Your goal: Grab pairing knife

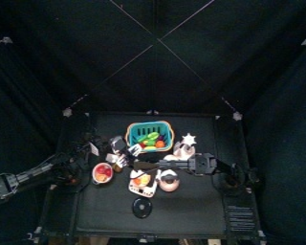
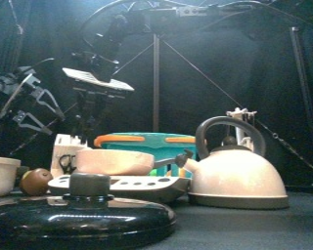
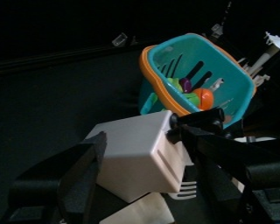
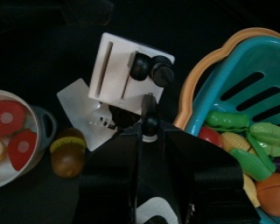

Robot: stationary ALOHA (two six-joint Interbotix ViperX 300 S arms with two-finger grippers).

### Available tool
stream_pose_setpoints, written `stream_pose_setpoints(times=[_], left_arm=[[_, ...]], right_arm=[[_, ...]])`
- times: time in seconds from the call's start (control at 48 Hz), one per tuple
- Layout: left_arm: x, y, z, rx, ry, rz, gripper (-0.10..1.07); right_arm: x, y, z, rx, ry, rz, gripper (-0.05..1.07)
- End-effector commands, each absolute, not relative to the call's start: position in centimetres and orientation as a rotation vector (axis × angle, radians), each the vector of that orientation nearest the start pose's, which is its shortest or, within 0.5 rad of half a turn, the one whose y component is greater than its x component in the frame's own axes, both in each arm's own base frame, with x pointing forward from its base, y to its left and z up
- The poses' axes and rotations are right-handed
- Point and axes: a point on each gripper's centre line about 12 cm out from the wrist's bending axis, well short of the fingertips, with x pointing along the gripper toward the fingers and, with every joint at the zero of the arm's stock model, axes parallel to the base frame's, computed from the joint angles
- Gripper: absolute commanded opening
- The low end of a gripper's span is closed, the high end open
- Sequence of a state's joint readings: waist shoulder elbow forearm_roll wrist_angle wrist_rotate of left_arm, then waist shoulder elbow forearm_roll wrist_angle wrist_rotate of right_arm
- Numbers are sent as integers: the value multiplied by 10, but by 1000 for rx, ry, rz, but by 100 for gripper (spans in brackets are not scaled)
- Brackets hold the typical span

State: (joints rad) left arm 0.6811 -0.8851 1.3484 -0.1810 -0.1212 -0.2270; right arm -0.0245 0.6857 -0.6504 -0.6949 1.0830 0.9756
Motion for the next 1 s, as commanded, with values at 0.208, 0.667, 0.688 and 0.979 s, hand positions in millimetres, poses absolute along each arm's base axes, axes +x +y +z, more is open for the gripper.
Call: stream_pose_setpoints(times=[0.208,0.667,0.688,0.979], left_arm=[[143,120,192,-492,182,758,100],[143,120,192,-493,184,758,100],[143,120,192,-493,184,758,100],[143,120,191,-495,188,758,100]], right_arm=[[578,-71,290,253,651,-813,61],[569,-57,309,230,631,-799,61],[568,-56,310,231,630,-798,61],[562,-46,316,217,631,-783,61]])
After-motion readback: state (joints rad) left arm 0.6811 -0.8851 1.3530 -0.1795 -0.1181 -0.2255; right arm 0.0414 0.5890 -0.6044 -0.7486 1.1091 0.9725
